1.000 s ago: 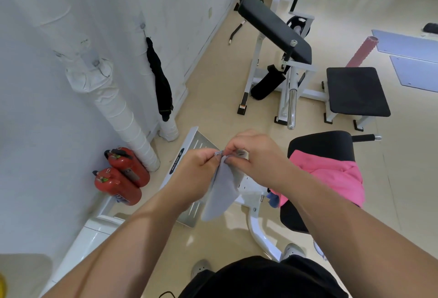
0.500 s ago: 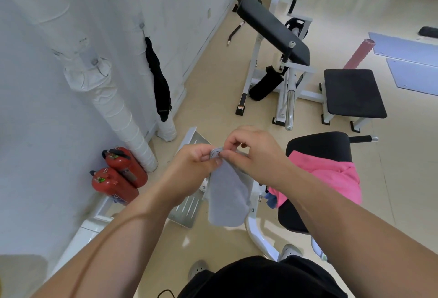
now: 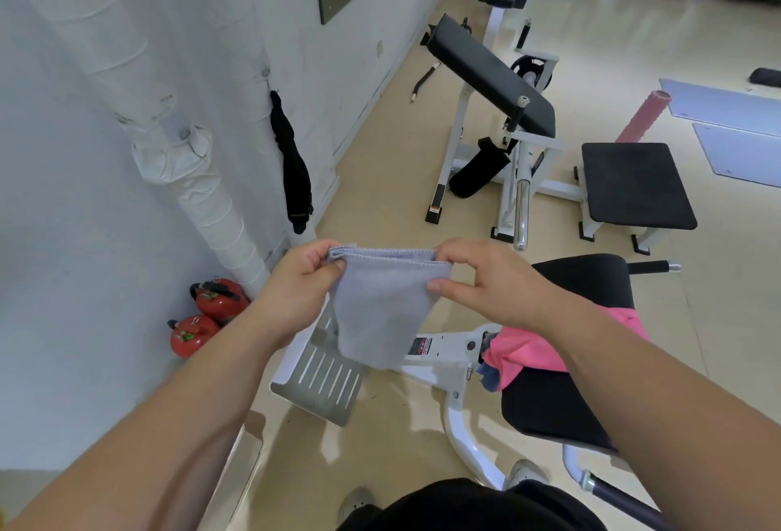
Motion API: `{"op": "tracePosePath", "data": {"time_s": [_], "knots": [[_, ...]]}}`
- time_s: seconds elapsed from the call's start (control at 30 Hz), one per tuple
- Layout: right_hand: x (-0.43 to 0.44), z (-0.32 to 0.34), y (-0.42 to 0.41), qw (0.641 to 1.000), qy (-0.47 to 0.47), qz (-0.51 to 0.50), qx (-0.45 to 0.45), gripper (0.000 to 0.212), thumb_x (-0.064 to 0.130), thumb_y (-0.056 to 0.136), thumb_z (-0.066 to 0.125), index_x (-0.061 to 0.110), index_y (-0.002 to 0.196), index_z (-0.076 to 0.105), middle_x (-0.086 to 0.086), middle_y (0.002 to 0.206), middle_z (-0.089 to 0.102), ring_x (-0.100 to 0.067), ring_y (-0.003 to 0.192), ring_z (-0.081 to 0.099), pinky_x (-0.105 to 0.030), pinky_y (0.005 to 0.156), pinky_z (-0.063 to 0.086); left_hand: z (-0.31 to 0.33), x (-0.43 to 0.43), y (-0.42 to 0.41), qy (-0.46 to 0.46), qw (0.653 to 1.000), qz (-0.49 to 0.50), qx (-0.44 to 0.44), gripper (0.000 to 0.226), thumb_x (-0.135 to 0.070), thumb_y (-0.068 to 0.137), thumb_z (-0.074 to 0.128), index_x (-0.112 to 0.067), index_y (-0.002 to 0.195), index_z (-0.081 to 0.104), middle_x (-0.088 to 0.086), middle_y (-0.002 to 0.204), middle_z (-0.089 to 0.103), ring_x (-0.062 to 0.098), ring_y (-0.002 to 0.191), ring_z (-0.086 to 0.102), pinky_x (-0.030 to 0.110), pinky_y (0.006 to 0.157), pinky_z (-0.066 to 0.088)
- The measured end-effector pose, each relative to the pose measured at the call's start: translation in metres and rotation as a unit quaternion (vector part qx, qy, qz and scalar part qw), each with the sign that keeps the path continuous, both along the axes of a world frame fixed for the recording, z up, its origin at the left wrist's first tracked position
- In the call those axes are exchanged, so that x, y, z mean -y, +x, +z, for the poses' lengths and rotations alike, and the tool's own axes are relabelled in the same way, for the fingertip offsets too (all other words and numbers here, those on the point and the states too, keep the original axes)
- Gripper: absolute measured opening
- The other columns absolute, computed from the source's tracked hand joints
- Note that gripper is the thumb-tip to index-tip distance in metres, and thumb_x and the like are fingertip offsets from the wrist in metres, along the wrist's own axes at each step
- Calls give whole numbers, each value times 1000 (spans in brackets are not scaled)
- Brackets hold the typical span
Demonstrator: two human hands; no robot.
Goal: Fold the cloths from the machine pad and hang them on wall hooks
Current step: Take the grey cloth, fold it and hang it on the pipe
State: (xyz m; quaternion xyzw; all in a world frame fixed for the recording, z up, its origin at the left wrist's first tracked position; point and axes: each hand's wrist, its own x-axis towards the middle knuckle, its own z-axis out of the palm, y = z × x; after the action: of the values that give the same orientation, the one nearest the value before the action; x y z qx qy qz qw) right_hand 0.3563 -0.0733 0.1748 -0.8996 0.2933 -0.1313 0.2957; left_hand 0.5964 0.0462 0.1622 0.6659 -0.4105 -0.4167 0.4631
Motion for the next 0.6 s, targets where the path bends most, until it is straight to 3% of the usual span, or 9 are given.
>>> {"op": "tracePosePath", "data": {"time_s": [0.1,0.17,0.23,0.33,0.4,0.43,0.5,0.6], "knots": [[-5,14,6,985,140,-52,88,13,14,92,72,10,90,59,4,83,66,-5,76,63,-18,72,49,2,5,5,-12,999,-17,-25,21,-4,101,51,-9,102,71,5,86,74,18,82,62,39,82,48],[-7,17,8,961,216,-78,154,16,8,93,68,14,97,54,6,74,65,-9,67,59,-22,63,47,9,8,5,-33,997,-34,-56,23,7,95,53,-8,106,67,3,81,70,16,77,60,36,81,47],[-9,21,9,937,266,-89,207,26,6,96,64,24,110,51,-3,74,66,-15,67,60,-27,62,47,25,9,7,-34,992,-87,-85,50,8,82,56,-21,122,61,7,81,64,19,72,56,32,72,45],[-10,28,10,920,295,-74,247,38,4,98,60,32,120,47,-23,80,64,-26,71,60,-37,66,48,52,12,11,0,972,-220,-81,83,4,75,60,-47,139,48,19,109,66,31,91,65,30,77,54],[-10,31,11,917,305,-56,253,40,4,99,58,35,120,46,-29,85,63,-28,74,60,-41,68,48,67,20,10,20,957,-288,-42,80,-3,79,68,-54,137,47,20,126,64,31,111,67,35,89,57],[-10,30,12,916,308,-52,253,40,4,99,58,37,119,46,-27,86,64,-29,74,61,-41,69,48,72,25,8,28,949,-313,-35,75,-5,82,70,-51,136,49,19,126,64,30,112,66,38,88,57],[-8,29,12,912,313,-57,260,38,3,99,57,36,115,47,-17,82,66,-28,74,59,-41,69,48,79,36,2,34,936,-349,-19,57,-2,84,69,-38,128,57,15,114,64,31,96,64,45,81,52],[-6,22,12,911,287,-84,282,25,3,96,57,28,97,55,-20,82,58,-24,75,52,-39,68,42,86,49,-8,51,929,-359,79,30,-6,80,62,-29,96,73,-8,80,63,20,72,53,39,68,41]]}}
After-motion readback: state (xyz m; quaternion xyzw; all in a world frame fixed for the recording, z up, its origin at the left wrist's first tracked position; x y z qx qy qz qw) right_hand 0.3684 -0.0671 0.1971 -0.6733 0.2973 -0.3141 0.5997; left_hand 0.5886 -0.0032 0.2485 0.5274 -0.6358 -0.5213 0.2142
